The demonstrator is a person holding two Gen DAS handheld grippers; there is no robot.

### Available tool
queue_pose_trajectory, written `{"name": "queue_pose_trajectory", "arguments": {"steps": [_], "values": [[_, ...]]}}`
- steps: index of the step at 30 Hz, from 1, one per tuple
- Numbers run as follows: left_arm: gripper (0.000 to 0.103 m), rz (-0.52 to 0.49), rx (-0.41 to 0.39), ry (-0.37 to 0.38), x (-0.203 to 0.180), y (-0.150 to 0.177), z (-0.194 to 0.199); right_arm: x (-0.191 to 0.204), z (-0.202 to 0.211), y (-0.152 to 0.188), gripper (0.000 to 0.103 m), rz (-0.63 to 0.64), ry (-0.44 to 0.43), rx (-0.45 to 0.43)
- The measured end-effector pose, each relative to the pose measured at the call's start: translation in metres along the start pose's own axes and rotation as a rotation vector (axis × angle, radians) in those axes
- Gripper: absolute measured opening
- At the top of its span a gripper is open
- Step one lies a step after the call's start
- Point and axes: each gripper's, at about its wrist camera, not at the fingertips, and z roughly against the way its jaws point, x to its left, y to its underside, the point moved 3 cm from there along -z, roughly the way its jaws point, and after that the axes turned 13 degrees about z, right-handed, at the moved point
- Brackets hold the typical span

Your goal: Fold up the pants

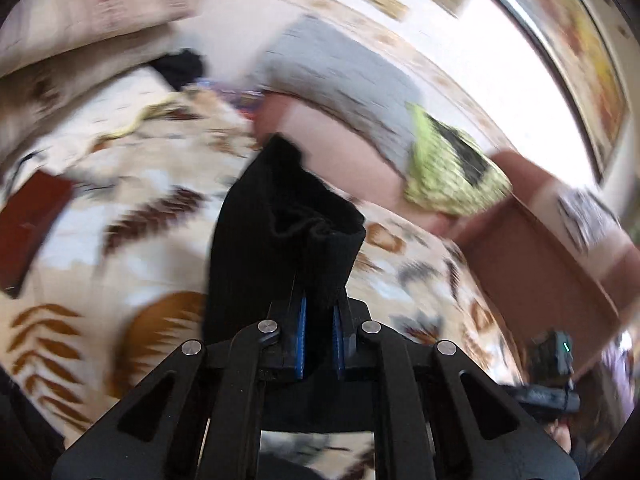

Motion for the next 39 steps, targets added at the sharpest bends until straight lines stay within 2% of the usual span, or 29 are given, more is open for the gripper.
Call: {"name": "queue_pose_trajectory", "arguments": {"steps": [3, 7, 11, 13, 15, 21, 24, 28, 31, 33, 36, 38, 39], "values": [[0.009, -0.082, 0.03, 0.03, -0.032, 0.019, -0.009, -0.003, 0.001, 0.001, 0.049, -0.013, -0.008, -0.001], [0.009, -0.162, 0.126, 0.079, -0.069, 0.052, -0.035, -0.009, 0.006, 0.002, 0.049, -0.049, -0.021, -0.019], [0.009, -0.224, 0.2, 0.083, -0.092, 0.089, -0.061, -0.027, 0.023, 0.003, 0.049, -0.149, 0.081, -0.109], [0.009, -0.243, 0.23, 0.065, -0.095, 0.1, -0.078, -0.034, 0.032, 0.005, 0.049, -0.198, 0.111, -0.154], [0.009, -0.243, 0.257, 0.049, -0.094, 0.109, -0.09, -0.04, 0.037, 0.006, 0.049, -0.232, 0.106, -0.177], [0.01, -0.234, 0.336, 0.026, -0.086, 0.128, -0.108, -0.042, 0.038, 0.005, 0.05, -0.248, 0.08, -0.17], [0.018, -0.227, 0.368, 0.036, -0.085, 0.134, -0.108, -0.04, 0.036, 0.006, 0.05, -0.238, 0.088, -0.16], [0.036, -0.23, 0.423, 0.105, -0.092, 0.147, -0.098, -0.039, 0.035, 0.006, 0.05, -0.232, 0.094, -0.154], [0.036, -0.213, 0.488, 0.175, -0.097, 0.158, -0.086, -0.039, 0.034, 0.006, 0.05, -0.237, 0.096, -0.15], [0.036, -0.192, 0.481, 0.186, -0.095, 0.154, -0.073, -0.039, 0.034, 0.006, 0.05, -0.235, 0.102, -0.15], [0.036, -0.078, 0.371, 0.184, -0.074, 0.121, -0.045, -0.034, 0.036, 0.004, 0.05, -0.195, 0.141, -0.164], [0.036, 0.011, 0.261, 0.119, -0.051, 0.089, -0.029, -0.01, 0.038, -0.004, 0.05, -0.053, 0.21, -0.17], [0.036, 0.057, 0.219, 0.083, -0.039, 0.076, -0.023, 0.008, 0.037, -0.008, 0.05, 0.051, 0.202, -0.175]]}}
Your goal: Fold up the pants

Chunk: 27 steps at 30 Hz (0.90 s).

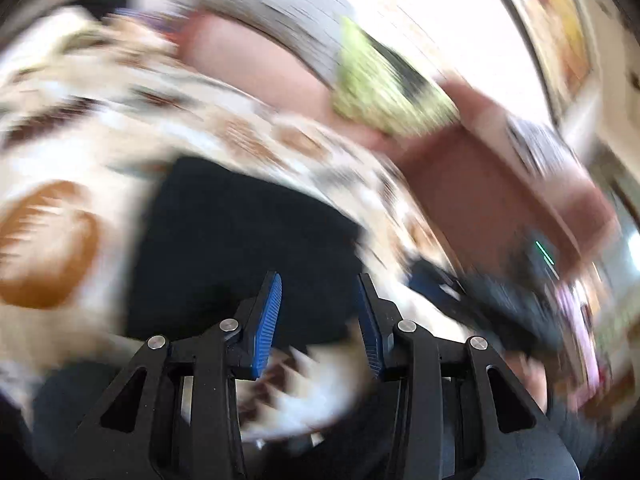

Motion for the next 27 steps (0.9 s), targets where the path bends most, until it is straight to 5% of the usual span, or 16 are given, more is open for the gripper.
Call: {"name": "queue_pose_trajectory", "arguments": {"steps": [2, 5, 7, 9, 10, 14, 18, 21, 23, 25, 26, 27], "values": [[0.036, 0.112, -0.033, -0.058, 0.024, -0.019, 0.008, 0.045, -0.003, -0.008, 0.05, 0.238, -0.079, 0.0], [0.036, 0.215, 0.12, -0.119, 0.048, -0.018, -0.024, 0.088, -0.031, -0.011, 0.05, 0.491, -0.147, 0.12], [0.037, 0.25, 0.2, -0.143, 0.058, -0.01, -0.043, 0.09, -0.06, -0.007, 0.05, 0.556, -0.15, 0.251], [0.037, 0.258, 0.202, -0.127, 0.056, -0.012, -0.043, 0.07, -0.099, 0.015, 0.05, 0.56, -0.087, 0.488], [0.037, 0.255, 0.201, -0.132, 0.055, -0.012, -0.043, 0.062, -0.103, 0.016, 0.051, 0.523, -0.097, 0.505], [0.037, 0.25, 0.161, -0.109, 0.05, -0.021, -0.026, 0.052, -0.091, 0.001, 0.05, 0.408, -0.159, 0.465], [0.047, 0.131, 0.02, -0.008, 0.019, -0.058, -0.005, 0.051, -0.056, -0.032, 0.05, 0.381, -0.162, 0.264], [0.052, 0.109, 0.04, 0.038, 0.009, -0.089, -0.037, 0.05, -0.052, -0.056, 0.05, 0.386, -0.131, 0.158], [0.051, 0.142, 0.132, -0.006, 0.02, -0.097, -0.078, 0.053, -0.076, -0.059, 0.05, 0.431, -0.125, 0.194], [0.048, 0.21, 0.258, -0.073, 0.045, -0.088, -0.118, 0.042, -0.113, -0.043, 0.05, 0.474, -0.054, 0.329], [0.041, 0.22, 0.266, -0.078, 0.056, -0.083, -0.126, 0.028, -0.138, -0.024, 0.051, 0.45, -0.002, 0.462], [0.04, 0.227, 0.252, -0.068, 0.061, -0.082, -0.126, 0.024, -0.144, -0.022, 0.052, 0.42, -0.012, 0.436]]}}
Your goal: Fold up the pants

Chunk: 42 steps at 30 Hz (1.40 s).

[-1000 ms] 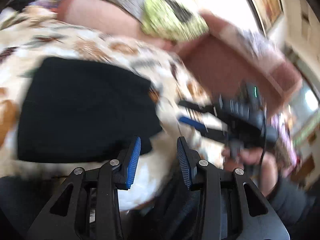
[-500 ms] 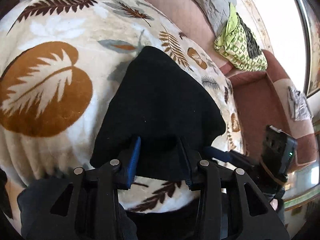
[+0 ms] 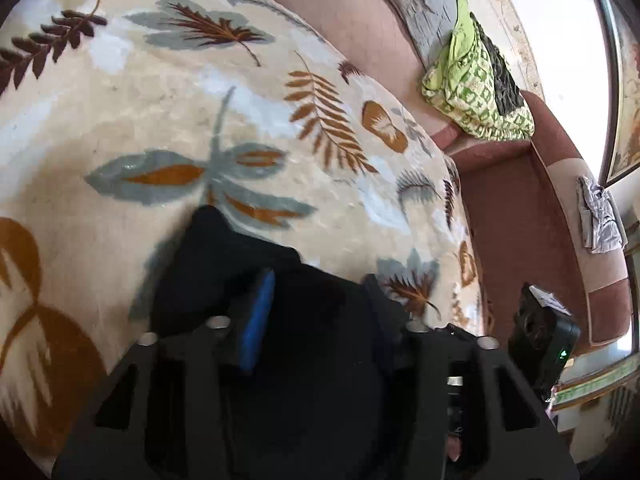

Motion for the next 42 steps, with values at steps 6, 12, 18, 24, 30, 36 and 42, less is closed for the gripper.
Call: {"name": "queue_pose_trajectory", "arguments": {"steps": [6, 12, 18, 24, 30, 36, 42], "values": [[0.041, 0.005, -0.039, 0.086, -0.003, -0.001, 0.027, -0.003, 0.021, -0.008, 0.052, -0.002, 0.009, -0.074], [0.053, -0.011, -0.076, 0.198, -0.023, 0.032, 0.079, 0.032, 0.078, -0.01, 0.053, 0.055, -0.061, -0.197], [0.053, 0.102, 0.028, 0.125, 0.007, 0.047, 0.034, 0.057, 0.011, 0.015, 0.056, 0.185, -0.008, 0.057], [0.058, 0.056, 0.019, 0.178, -0.016, 0.056, 0.076, 0.067, 0.056, 0.018, 0.056, 0.145, 0.021, 0.036], [0.075, 0.063, 0.018, 0.099, 0.005, 0.078, 0.048, 0.068, 0.024, 0.043, 0.062, 0.127, 0.009, 0.093], [0.076, 0.025, -0.081, 0.141, -0.012, 0.046, 0.096, 0.031, 0.076, 0.042, 0.062, -0.173, -0.117, -0.101], [0.077, 0.202, -0.036, 0.016, 0.044, 0.01, 0.053, -0.047, 0.054, 0.082, 0.066, -0.679, -0.262, -0.165]]}}
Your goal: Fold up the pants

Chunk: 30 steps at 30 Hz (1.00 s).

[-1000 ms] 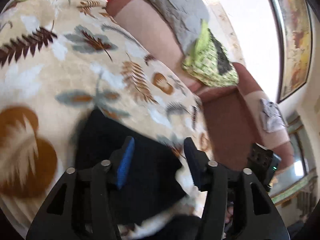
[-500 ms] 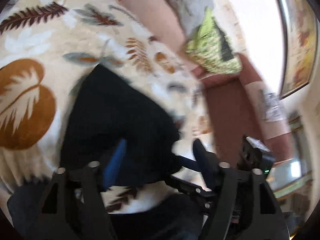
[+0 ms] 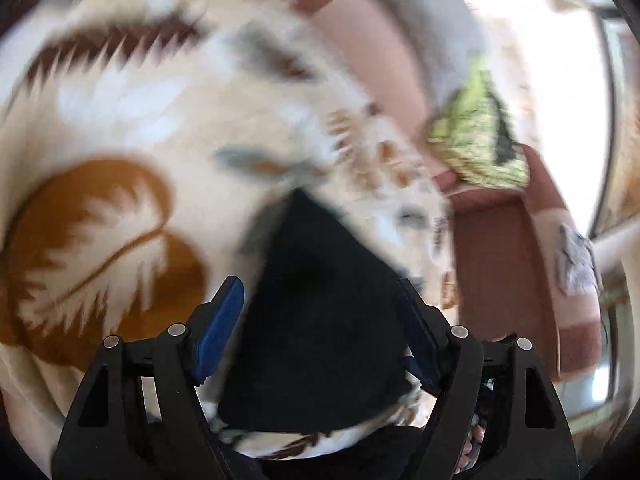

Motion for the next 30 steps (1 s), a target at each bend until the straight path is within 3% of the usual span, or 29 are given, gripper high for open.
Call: {"name": "queue_pose_trajectory", "arguments": {"steps": [2, 5, 9, 10, 14, 17, 21, 26, 28, 30], "values": [[0.077, 0.075, 0.055, 0.0, 0.013, 0.002, -0.01, -0.01, -0.014, 0.003, 0.066, -0.036, -0.043, 0.065], [0.078, 0.018, 0.074, 0.001, 0.001, 0.001, -0.015, -0.005, -0.02, -0.003, 0.066, 0.012, -0.102, 0.096], [0.079, 0.049, 0.086, -0.004, 0.003, -0.001, -0.02, -0.001, -0.04, 0.004, 0.066, 0.019, -0.152, 0.168], [0.079, 0.062, 0.081, -0.001, 0.004, -0.002, -0.022, -0.002, -0.039, 0.004, 0.06, 0.024, -0.138, 0.173], [0.05, 0.008, 0.036, -0.058, -0.002, 0.006, -0.014, -0.007, -0.033, 0.005, 0.036, 0.034, -0.149, 0.141], [0.033, -0.051, -0.01, -0.065, -0.016, 0.012, -0.008, 0.008, -0.026, 0.002, 0.031, 0.107, -0.155, 0.081], [0.033, -0.159, -0.025, -0.036, -0.057, 0.016, -0.015, 0.001, -0.004, -0.017, 0.029, 0.131, -0.143, 0.004], [0.033, -0.195, 0.022, -0.034, -0.095, 0.008, -0.068, -0.028, 0.024, -0.055, 0.03, 0.111, -0.09, -0.064], [0.034, -0.207, 0.036, -0.103, -0.09, 0.008, -0.095, -0.047, 0.019, -0.062, 0.031, 0.087, -0.072, -0.042], [0.049, -0.205, 0.031, -0.138, -0.078, 0.011, -0.106, -0.071, 0.007, -0.059, 0.035, 0.037, 0.006, 0.028]]}}
